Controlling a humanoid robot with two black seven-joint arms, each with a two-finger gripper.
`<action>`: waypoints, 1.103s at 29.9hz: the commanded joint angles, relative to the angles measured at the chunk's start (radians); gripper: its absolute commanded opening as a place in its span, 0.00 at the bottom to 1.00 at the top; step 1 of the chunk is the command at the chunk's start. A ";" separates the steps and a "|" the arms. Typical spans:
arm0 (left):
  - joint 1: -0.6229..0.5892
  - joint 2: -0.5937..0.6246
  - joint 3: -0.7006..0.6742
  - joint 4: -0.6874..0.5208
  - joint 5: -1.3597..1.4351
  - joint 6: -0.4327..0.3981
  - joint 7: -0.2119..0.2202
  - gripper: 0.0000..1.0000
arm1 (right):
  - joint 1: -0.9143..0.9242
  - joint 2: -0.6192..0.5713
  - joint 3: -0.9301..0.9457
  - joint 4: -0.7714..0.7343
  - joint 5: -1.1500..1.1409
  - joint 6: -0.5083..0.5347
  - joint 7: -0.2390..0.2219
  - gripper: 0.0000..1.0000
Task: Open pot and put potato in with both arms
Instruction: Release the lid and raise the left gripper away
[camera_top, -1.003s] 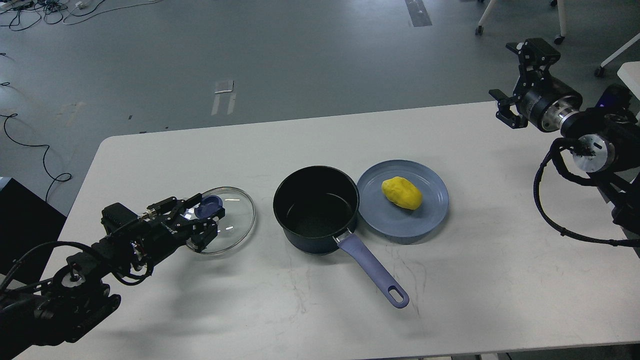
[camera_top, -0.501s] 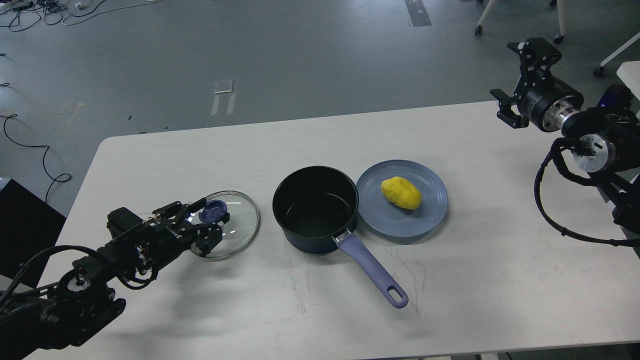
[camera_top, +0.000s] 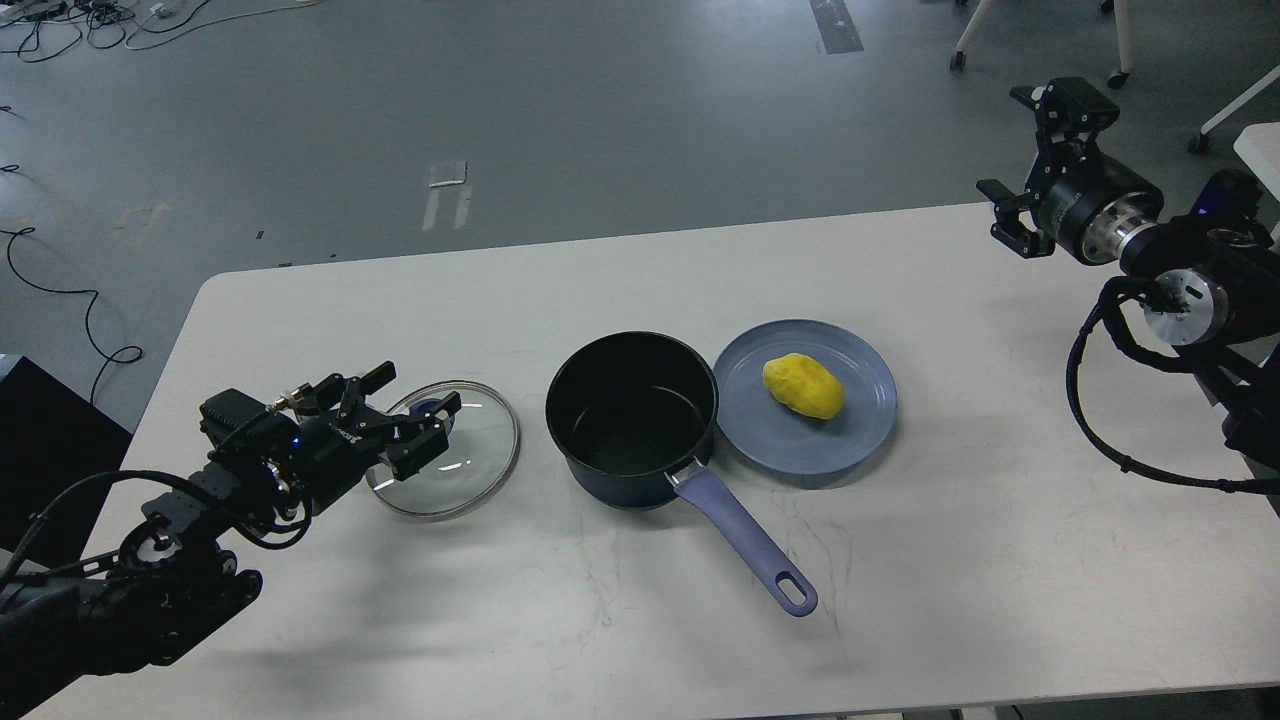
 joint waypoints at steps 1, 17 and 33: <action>-0.013 0.007 0.000 -0.035 -0.044 0.000 0.000 0.98 | 0.004 -0.001 0.000 0.001 -0.001 0.000 0.001 1.00; -0.197 0.051 -0.014 -0.093 -0.597 -0.067 0.000 0.98 | 0.004 -0.003 -0.002 0.004 -0.002 0.002 0.003 1.00; -0.324 0.042 -0.175 -0.067 -1.273 -0.685 0.070 0.98 | 0.056 -0.029 -0.111 0.033 -0.100 0.003 0.026 1.00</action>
